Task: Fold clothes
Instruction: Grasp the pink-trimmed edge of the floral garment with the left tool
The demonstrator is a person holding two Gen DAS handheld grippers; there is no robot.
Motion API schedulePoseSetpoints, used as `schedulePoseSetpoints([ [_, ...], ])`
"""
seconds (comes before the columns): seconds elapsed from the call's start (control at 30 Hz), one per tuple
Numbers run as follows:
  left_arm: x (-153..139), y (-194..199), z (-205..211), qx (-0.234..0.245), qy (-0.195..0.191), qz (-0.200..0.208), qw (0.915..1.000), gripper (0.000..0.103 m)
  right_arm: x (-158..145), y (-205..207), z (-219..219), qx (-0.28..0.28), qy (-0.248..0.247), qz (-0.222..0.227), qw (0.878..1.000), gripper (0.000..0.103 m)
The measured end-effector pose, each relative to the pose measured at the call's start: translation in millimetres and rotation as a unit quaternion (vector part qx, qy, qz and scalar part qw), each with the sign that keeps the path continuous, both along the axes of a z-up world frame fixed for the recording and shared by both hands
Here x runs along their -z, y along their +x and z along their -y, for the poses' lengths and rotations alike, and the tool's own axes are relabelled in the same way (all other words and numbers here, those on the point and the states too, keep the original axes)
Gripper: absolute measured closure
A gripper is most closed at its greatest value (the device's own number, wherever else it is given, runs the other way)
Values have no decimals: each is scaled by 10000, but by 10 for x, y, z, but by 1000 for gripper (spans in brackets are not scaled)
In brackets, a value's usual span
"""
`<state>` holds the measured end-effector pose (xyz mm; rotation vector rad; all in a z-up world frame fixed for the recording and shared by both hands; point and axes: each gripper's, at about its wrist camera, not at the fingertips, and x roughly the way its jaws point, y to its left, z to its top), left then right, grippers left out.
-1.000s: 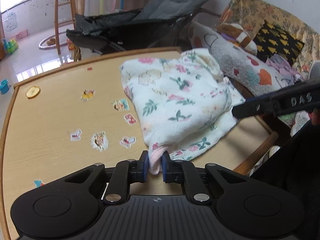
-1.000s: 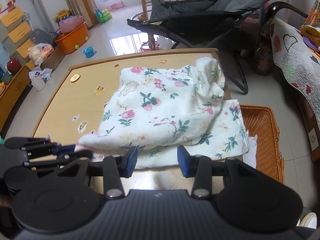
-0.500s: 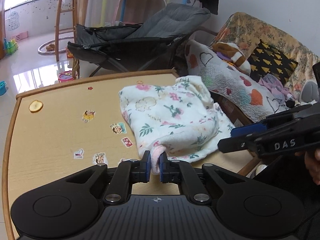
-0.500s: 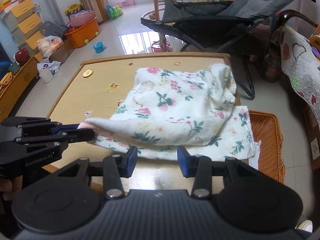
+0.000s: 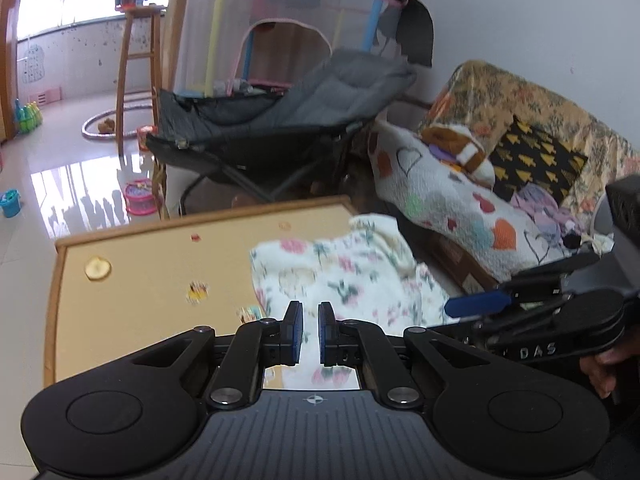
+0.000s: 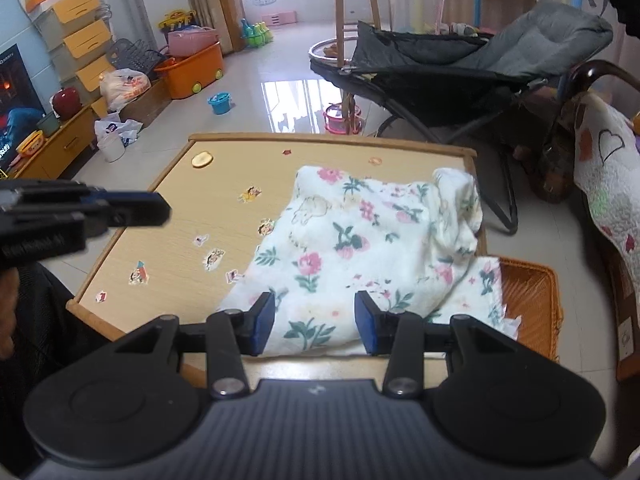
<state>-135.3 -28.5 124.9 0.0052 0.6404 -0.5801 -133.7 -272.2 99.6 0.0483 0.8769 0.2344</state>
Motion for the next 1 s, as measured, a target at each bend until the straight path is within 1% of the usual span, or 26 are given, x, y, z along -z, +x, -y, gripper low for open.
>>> schedulePoseSetpoints([
  [0.17, -212, -31, -81, -45, 67, 170, 9998, 95, -74, 7, 29, 30, -68, 77, 9999, 60],
  [0.27, -276, -46, -132, -82, 64, 202, 9997, 95, -77, 2, 16, 3, -118, 84, 9999, 60],
  [0.33, -286, -48, -163, -121, 74, 152, 9998, 95, -64, 4, 3, -65, -134, 46, 9999, 60],
  [0.47, -139, -4, -220, -191, 92, -65, 9998, 93, -21, 18, -37, -296, -234, 18, 9993, 60],
  [0.53, -24, 26, -237, -226, 115, -208, 9995, 90, 28, 34, -71, -516, -357, -43, 9980, 60],
  [0.6, 106, 56, -244, -221, 146, -358, 9990, 90, 82, 52, -121, -845, -477, -103, 9952, 60],
  [0.7, 306, 112, -227, -167, 221, -623, 9977, 86, 162, 63, -241, -1425, -642, -150, 9876, 60],
  [0.83, 515, 159, -224, -163, 210, -881, 9958, 86, 309, 83, -483, -2169, -905, -214, 9717, 60],
  [0.9, 588, 177, -206, -140, 212, -957, 9951, 85, 383, 96, -594, -2393, -1046, -240, 9650, 61],
  [1.0, 657, 200, -166, -119, 271, -970, 9948, 85, 468, 122, -701, -2513, -1153, -267, 9606, 63],
])
